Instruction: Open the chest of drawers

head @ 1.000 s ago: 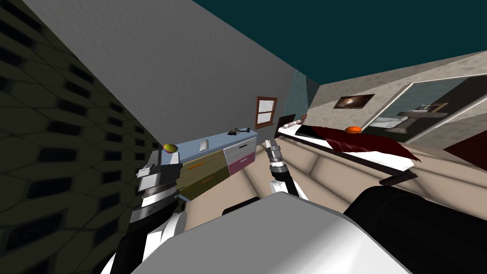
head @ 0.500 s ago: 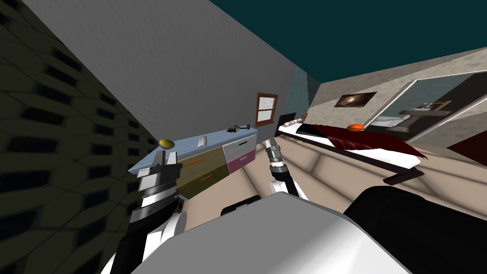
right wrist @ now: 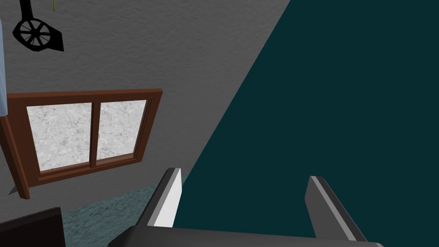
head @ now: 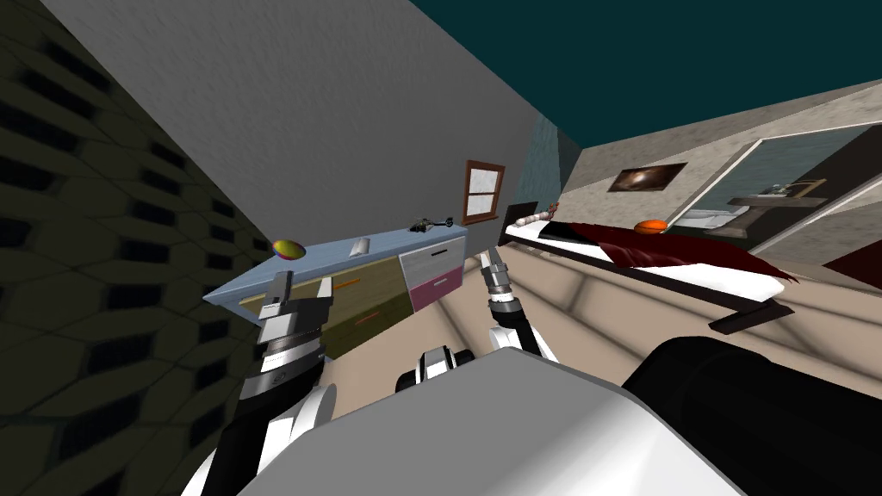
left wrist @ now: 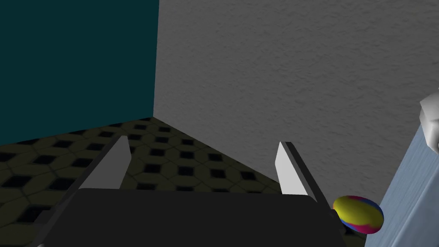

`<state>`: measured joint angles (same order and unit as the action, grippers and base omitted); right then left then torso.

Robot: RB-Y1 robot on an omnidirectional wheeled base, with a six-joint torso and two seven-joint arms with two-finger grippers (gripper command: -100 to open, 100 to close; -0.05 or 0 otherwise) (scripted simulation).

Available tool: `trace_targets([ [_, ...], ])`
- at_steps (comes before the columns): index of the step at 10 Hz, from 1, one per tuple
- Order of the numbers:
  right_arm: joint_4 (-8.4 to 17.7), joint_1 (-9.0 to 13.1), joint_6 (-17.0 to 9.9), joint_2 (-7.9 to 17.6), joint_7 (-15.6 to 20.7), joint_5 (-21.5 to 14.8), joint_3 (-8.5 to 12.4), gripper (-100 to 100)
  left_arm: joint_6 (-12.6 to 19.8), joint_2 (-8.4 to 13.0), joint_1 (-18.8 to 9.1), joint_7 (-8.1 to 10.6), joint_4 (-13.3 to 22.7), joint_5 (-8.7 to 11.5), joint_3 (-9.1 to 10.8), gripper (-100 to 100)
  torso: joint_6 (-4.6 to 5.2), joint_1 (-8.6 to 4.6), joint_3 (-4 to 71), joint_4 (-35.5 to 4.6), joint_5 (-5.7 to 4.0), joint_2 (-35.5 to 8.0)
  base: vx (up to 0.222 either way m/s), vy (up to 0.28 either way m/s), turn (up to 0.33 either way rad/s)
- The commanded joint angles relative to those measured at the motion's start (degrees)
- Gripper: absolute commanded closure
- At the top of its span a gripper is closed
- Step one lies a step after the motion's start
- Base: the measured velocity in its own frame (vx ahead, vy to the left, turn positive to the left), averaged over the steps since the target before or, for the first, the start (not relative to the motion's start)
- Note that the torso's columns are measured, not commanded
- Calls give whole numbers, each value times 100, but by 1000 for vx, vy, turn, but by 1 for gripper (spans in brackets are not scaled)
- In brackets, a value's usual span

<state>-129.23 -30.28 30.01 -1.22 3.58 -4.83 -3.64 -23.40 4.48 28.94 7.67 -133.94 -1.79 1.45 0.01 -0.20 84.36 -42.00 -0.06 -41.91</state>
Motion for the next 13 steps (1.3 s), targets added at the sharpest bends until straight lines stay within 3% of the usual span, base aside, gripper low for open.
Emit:
trace_targets([
  [1, 0, -1, 0, 0, 0, 0, 0, 0, -66, 203, -46, -33, 296, 2, 23, -100, -1, 4, 27, -15, 1, -11, 112, -112, 18],
  [5, 0, -1, 0, 0, 0, 0, 0, 0, -168, 353, -161, -89, 880, 12, 84, -100, -1, 24, 18, -30, 6, -42, 120, -127, 16],
  [13, 0, -1, 0, 0, 0, 0, 0, 0, -381, 415, -406, -207, 2112, 32, 214, -100, -1, 27, 19, -29, 7, -41, 138, -144, 19],
])
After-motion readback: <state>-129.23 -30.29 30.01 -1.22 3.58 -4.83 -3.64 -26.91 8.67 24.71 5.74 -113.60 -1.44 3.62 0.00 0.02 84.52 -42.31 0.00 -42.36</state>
